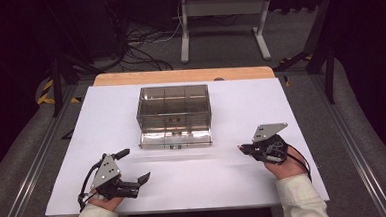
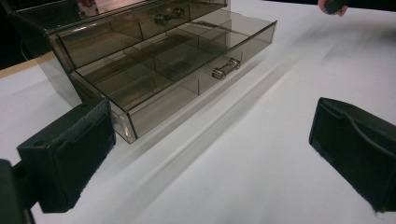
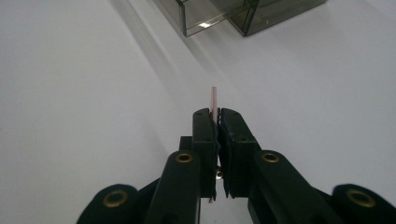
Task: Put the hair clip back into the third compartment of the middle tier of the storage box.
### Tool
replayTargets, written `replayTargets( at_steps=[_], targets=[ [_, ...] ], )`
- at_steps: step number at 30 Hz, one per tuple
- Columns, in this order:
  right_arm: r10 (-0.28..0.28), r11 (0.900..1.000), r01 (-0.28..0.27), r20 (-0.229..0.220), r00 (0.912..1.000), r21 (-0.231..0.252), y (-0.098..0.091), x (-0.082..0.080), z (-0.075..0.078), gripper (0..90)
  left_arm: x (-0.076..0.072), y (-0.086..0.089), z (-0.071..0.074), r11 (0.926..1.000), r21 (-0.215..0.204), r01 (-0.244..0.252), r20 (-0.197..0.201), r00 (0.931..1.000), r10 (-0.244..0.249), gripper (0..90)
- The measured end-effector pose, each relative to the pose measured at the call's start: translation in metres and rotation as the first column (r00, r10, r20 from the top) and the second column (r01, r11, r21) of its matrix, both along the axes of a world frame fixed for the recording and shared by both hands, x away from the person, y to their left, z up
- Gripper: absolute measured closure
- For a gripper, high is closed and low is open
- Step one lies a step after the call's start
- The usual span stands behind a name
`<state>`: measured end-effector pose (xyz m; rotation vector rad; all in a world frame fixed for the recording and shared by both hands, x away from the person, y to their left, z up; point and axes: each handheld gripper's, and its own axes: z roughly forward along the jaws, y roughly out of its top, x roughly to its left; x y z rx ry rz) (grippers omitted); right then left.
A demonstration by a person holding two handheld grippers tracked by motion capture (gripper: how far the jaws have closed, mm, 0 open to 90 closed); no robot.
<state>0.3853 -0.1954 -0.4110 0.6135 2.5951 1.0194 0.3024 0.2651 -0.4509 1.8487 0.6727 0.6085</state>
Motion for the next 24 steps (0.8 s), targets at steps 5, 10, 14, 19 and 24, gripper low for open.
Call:
replayTargets(
  at_steps=[5,10,14,19,24],
  targets=[
    [-0.01,0.9997,0.009,0.012,0.9999,0.024,-0.001,-0.001,0.001,85.0,0.0,0.0,0.0,1.0,-0.001,0.0,0.0,1.0,0.0,1.5],
    [-0.009,0.9993,0.008,0.026,0.9996,0.037,0.0,-0.001,0.002,85.0,0.0,0.0,0.0,1.0,-0.003,-0.002,-0.001,1.0,0.002,1.5],
    [-0.007,0.9984,0.005,0.036,0.9993,0.056,0.001,-0.001,0.005,85.0,0.0,0.0,0.0,1.0,-0.002,-0.002,0.0,1.0,0.002,1.5],
    [0.0,0.9978,-0.003,0.042,0.9991,0.066,0.003,0.0,0.008,85.0,0.0,0.0,0.0,1.0,-0.003,-0.003,-0.001,1.0,0.003,1.5],
    [0.01,0.9976,-0.013,0.049,0.9987,0.068,0.006,0.002,0.013,85.0,0.0,0.0,0.0,1.0,-0.002,-0.005,-0.002,1.0,0.005,1.5]
  ],
)
